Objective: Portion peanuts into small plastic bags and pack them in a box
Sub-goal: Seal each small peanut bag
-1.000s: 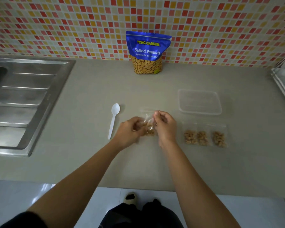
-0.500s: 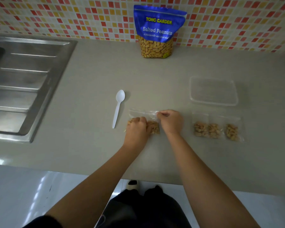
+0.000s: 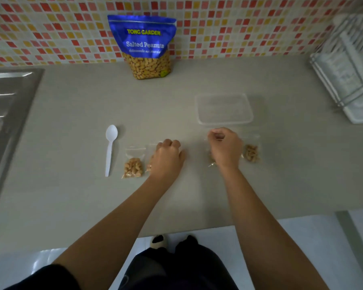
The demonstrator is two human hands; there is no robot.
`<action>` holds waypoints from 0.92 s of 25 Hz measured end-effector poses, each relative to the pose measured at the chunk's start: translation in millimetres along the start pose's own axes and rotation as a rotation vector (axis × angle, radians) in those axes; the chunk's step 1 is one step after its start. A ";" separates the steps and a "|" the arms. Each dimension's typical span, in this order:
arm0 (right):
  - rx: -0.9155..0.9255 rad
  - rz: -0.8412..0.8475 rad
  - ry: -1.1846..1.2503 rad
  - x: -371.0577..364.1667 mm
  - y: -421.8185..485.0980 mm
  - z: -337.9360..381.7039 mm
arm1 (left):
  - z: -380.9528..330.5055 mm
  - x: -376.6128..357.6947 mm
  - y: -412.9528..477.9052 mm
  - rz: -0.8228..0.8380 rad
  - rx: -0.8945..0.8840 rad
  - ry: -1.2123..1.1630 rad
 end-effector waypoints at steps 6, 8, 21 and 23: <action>-0.039 0.049 -0.256 17.5 15.7 -41.6 | -47.0 -31.4 13.6 0.061 0.068 -0.239; -0.070 0.097 -0.271 14.3 14.5 -47.3 | -53.0 -41.9 18.3 0.119 0.241 -0.378; -0.080 0.301 -0.052 -5.4 -3.8 -44.8 | -21.6 -37.0 11.2 -0.012 0.354 -0.753; -0.075 0.328 0.070 -8.3 -6.3 -42.0 | -15.4 -30.4 9.5 -0.004 0.299 -0.796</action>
Point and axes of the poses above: each hand's wrist, its own y-axis towards the middle knuckle, its own x-axis out of the back of the hand, z = x × y, the point moved 3 cm from there along y, towards the middle knuckle, and after that the axes turned 10 degrees about -x, right-handed, at the moved point
